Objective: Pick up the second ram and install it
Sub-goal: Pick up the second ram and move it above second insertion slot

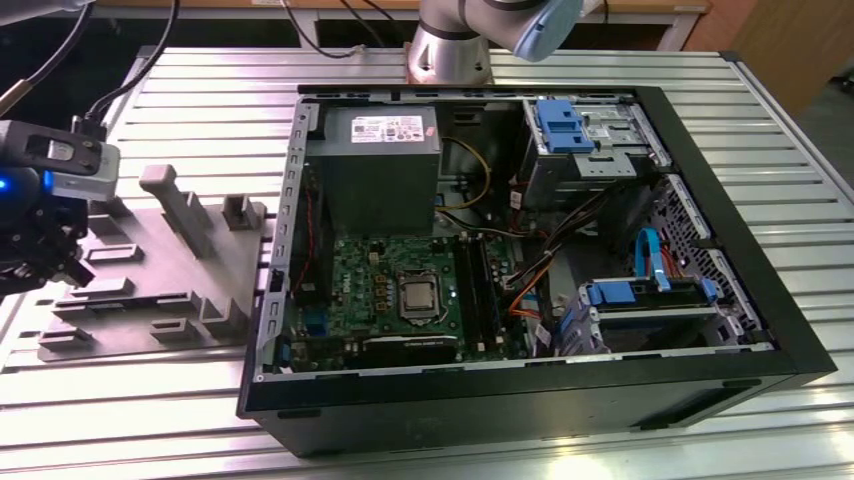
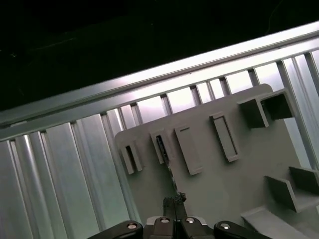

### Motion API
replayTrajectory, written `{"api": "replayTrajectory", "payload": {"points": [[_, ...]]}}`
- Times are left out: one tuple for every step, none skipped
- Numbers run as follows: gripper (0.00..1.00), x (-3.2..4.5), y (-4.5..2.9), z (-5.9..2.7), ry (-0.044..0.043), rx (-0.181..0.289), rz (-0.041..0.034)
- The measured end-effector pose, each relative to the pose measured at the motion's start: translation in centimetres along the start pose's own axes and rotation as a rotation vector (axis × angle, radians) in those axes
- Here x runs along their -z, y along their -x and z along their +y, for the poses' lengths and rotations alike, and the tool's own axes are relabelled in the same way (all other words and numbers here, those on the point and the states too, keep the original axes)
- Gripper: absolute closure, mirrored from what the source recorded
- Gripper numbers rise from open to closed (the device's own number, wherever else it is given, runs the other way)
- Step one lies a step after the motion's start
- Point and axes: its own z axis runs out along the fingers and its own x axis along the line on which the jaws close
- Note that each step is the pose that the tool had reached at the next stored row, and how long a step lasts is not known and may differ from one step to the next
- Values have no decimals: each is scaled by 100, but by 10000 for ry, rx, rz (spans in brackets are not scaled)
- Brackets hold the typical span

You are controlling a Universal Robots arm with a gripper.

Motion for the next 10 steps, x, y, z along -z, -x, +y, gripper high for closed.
{"api": "replayTrajectory", "payload": {"points": [[90, -1, 0, 0, 5, 149, -4], [90, -2, 0, 0, 10, 300, -9], [90, -6, 0, -1, 11, 436, -9], [90, -10, 0, -2, 11, 573, -5], [90, -14, 0, -2, 8, 719, 1], [90, -17, -1, -2, 5, 875, 7], [90, -22, 0, -3, -1, 1028, 11], [90, -28, 0, -2, -5, 1192, 16], [90, -35, -1, -2, -8, 1350, 21], [90, -41, -1, -3, -10, 1516, 28]]}}
